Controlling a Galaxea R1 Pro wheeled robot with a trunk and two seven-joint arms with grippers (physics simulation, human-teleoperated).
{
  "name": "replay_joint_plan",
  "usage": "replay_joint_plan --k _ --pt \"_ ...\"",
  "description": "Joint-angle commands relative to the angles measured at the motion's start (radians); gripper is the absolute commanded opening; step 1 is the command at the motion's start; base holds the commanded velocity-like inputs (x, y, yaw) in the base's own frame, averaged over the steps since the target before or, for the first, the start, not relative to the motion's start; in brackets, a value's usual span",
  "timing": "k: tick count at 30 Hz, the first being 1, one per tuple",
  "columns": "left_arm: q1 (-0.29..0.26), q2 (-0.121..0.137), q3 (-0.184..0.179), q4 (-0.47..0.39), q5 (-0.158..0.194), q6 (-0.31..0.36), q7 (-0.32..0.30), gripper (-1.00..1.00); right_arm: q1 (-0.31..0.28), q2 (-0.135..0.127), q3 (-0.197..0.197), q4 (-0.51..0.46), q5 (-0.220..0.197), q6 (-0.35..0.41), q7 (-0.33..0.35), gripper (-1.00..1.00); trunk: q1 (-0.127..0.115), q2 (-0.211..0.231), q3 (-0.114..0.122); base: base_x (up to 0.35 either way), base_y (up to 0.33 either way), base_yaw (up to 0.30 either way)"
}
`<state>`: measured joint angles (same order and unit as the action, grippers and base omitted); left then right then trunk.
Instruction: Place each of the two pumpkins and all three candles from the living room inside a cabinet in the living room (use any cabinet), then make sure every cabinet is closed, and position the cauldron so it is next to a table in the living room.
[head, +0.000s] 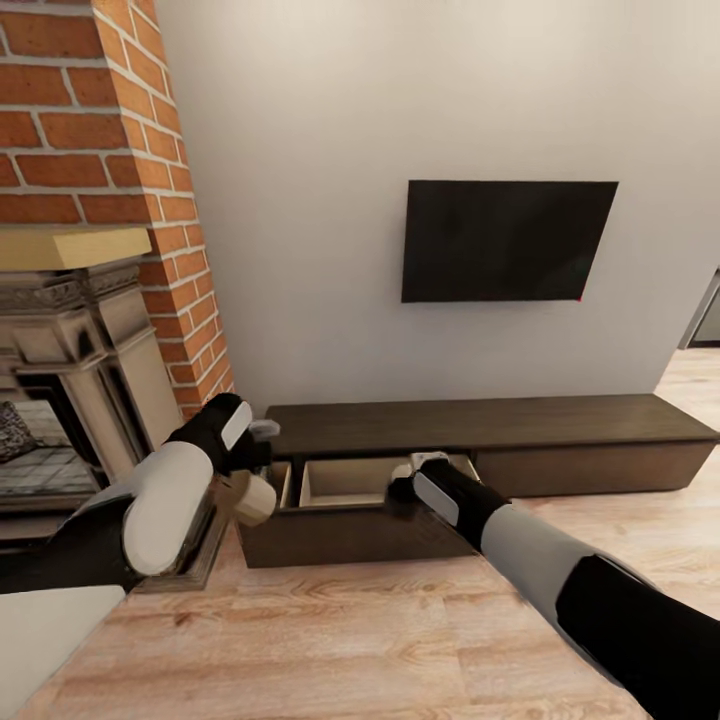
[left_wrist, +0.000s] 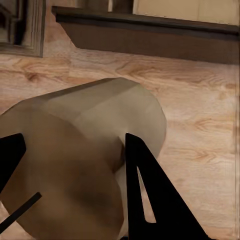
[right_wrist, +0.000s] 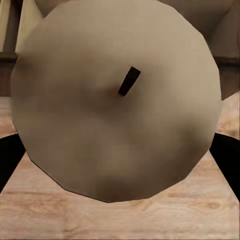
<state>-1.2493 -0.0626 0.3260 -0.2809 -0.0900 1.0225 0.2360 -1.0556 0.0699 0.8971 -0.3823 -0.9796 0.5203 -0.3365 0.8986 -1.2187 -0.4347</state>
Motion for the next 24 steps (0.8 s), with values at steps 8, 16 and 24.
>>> replay_joint_plan --k 8,16,24 --pt "-0.094 -0.021 0.010 0.109 -0.013 0.005 -0.003 -1.00 -0.191 -0.006 0.009 0.013 -0.015 0.403 -0.025 -1.00 -0.027 0.049 0.021 0.000 0.000 0.000" --pt "-0.099 -0.045 0.009 0.112 -0.012 -0.001 -0.002 -1.00 -0.365 -0.081 0.020 0.095 0.008 0.461 0.054 -1.00 -0.027 0.049 0.021 0.000 0.000 0.000" --pt "-0.099 -0.046 0.007 0.114 -0.013 -0.007 0.007 -1.00 -0.380 -0.097 0.090 0.106 0.099 0.478 0.125 -1.00 -0.027 0.049 0.021 0.014 -0.050 0.000"
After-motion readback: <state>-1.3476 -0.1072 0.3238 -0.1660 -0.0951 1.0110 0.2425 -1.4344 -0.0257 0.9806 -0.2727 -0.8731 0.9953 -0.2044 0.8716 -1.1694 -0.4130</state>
